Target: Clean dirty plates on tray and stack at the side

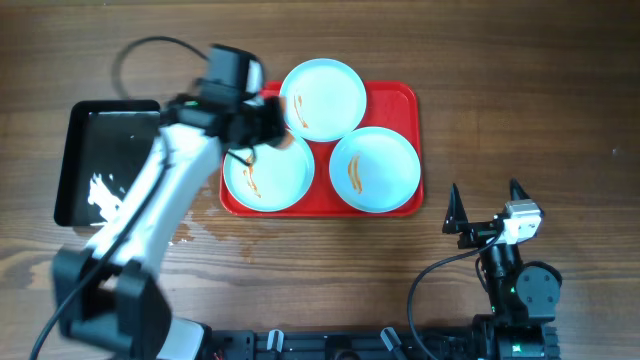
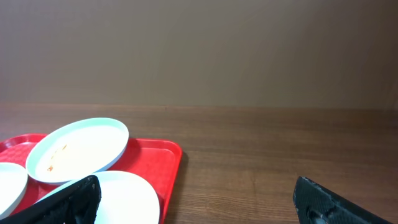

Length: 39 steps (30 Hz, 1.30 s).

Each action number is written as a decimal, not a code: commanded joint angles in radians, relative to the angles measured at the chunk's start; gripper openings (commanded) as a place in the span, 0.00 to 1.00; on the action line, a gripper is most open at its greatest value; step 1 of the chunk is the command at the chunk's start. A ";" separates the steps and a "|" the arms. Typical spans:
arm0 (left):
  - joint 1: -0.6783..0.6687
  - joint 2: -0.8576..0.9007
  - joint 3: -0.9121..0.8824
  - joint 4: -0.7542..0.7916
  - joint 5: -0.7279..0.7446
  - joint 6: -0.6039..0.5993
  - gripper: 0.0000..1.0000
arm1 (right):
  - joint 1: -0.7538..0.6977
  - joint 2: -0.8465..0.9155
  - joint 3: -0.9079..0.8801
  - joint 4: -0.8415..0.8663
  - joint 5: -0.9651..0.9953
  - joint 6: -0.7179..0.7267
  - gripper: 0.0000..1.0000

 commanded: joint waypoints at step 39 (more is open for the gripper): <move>0.056 0.237 0.001 -0.093 -0.117 -0.037 0.04 | 0.081 1.573 1.472 -0.787 -0.594 0.381 1.00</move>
